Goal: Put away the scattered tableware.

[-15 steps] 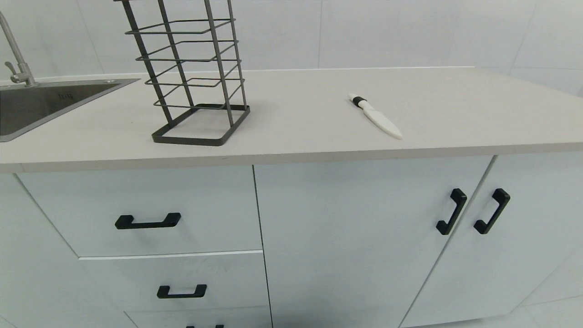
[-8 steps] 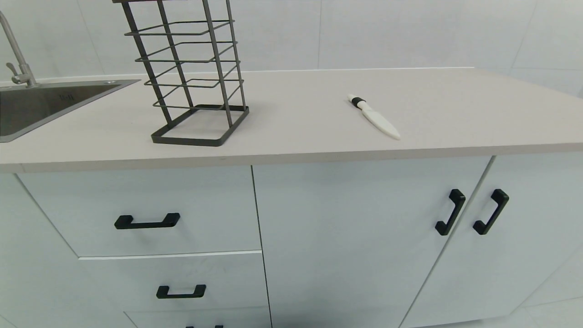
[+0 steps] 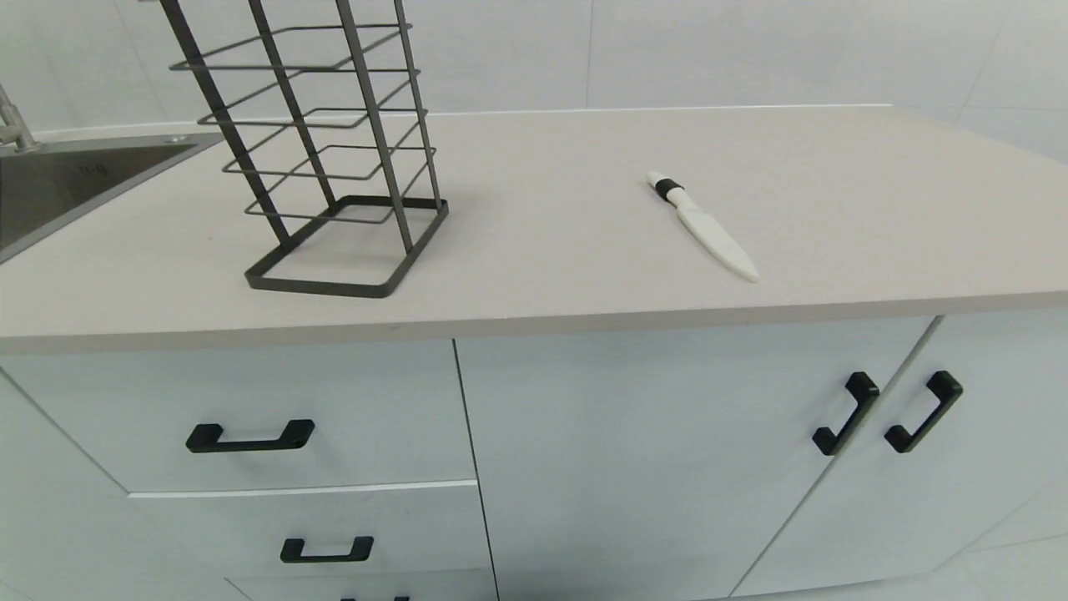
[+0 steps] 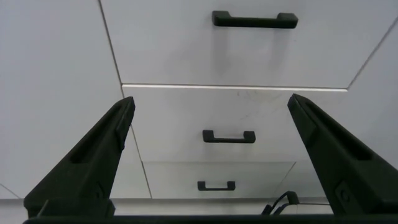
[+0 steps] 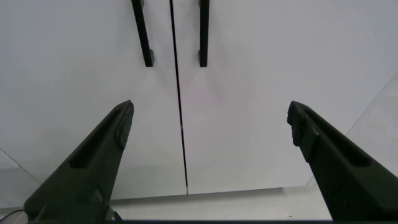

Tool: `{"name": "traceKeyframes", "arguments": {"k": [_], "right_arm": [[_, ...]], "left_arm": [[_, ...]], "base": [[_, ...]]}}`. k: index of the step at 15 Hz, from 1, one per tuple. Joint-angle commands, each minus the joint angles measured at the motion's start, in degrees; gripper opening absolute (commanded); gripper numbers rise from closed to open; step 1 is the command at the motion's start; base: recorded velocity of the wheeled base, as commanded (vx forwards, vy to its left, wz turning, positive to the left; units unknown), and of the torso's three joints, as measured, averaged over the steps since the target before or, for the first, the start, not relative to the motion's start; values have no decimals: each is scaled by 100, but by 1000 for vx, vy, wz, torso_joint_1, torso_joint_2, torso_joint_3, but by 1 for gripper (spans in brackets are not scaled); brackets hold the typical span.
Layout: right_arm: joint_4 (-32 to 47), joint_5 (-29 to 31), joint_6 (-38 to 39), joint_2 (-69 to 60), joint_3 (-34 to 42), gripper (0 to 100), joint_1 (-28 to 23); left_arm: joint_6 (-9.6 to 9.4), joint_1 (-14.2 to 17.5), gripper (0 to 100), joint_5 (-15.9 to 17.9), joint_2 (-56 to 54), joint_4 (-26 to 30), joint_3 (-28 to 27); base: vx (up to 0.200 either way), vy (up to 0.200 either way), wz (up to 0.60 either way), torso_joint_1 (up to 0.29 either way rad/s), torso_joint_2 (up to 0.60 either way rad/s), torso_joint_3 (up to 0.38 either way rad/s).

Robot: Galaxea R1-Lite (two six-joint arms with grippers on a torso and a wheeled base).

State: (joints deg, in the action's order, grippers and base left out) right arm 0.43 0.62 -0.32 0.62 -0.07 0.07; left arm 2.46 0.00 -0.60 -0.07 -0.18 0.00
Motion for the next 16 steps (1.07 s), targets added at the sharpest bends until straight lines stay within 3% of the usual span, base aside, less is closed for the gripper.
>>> {"name": "traceKeyframes", "arguments": {"k": [1, 10, 16], "right_arm": [[-8, -1, -3, 8, -1, 100, 1], [-8, -9, -3, 8, -1, 100, 1], [-8, -1, -3, 8, 7, 100, 1]], "left_arm": [[0, 0, 100, -2, 7, -8, 0], [0, 0, 100, -2, 7, -8, 0], [0, 0, 100, -2, 7, -8, 0]], "base": [[0, 0, 0, 251, -647, -271], [0, 0, 0, 164, -529, -203], [0, 0, 0, 349, -494, -235]]}}
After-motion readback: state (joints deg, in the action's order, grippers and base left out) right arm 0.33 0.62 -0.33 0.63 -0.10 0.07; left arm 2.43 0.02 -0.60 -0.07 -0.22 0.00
